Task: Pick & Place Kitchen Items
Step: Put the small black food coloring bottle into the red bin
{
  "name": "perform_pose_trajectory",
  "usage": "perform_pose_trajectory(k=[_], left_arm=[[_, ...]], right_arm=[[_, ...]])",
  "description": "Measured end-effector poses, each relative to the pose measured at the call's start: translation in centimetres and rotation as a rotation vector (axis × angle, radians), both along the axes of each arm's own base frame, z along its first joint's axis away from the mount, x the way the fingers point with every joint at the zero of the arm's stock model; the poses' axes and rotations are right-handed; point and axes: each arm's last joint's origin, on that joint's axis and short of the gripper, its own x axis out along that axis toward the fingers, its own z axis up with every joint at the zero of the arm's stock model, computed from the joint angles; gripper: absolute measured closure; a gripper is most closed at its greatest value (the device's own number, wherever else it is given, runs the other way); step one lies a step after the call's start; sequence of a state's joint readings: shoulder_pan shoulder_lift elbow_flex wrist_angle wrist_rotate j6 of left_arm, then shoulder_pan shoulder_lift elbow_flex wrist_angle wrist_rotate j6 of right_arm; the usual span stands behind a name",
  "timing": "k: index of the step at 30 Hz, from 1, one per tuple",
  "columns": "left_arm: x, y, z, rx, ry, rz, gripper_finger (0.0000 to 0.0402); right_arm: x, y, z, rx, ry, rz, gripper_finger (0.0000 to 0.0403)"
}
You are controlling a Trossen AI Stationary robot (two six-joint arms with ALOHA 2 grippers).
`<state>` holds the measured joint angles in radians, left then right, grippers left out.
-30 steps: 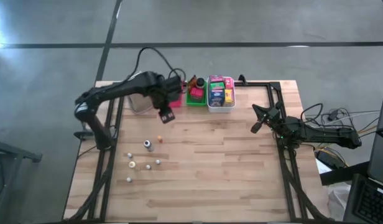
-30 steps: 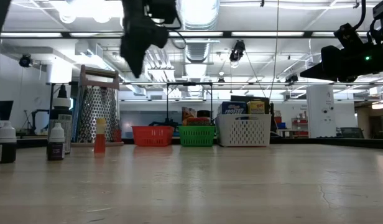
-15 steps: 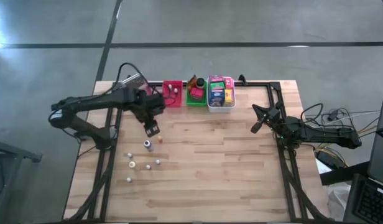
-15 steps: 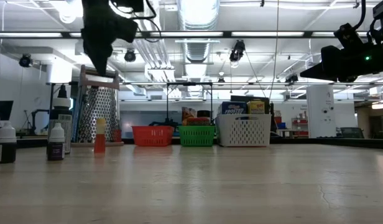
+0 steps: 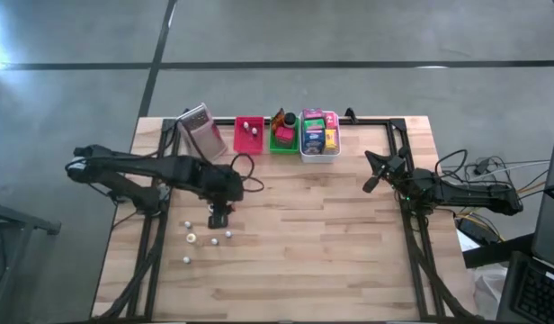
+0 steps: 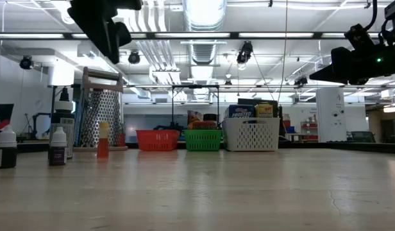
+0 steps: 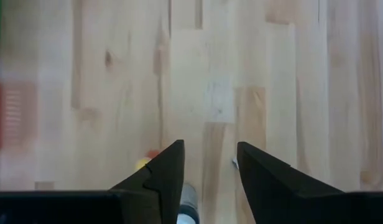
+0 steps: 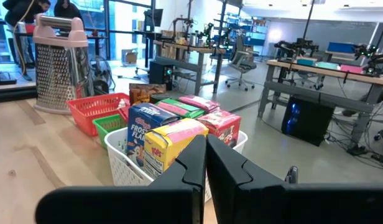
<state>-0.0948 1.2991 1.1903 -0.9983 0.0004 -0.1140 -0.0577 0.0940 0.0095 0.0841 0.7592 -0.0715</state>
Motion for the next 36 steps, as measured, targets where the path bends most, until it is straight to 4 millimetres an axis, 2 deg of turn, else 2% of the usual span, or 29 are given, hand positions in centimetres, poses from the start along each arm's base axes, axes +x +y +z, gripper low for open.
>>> perform_pose_trajectory(k=[7,17,36], left_arm=[[-0.4,-1.0,-0.9,-0.008,0.043,-0.021,0.0248],[-0.6,-1.5,-1.5,0.001,0.064,-0.052,0.0250],[-2.1,-5.1,-1.7,-0.022,0.137,-0.116,0.0250]], right_arm=[[0.0,0.0,0.0,0.000,0.000,0.000,0.0394],[0.0,0.0,0.0,0.000,0.000,0.000,0.0394],[0.0,0.0,0.0,0.000,0.000,0.000,0.0394]])
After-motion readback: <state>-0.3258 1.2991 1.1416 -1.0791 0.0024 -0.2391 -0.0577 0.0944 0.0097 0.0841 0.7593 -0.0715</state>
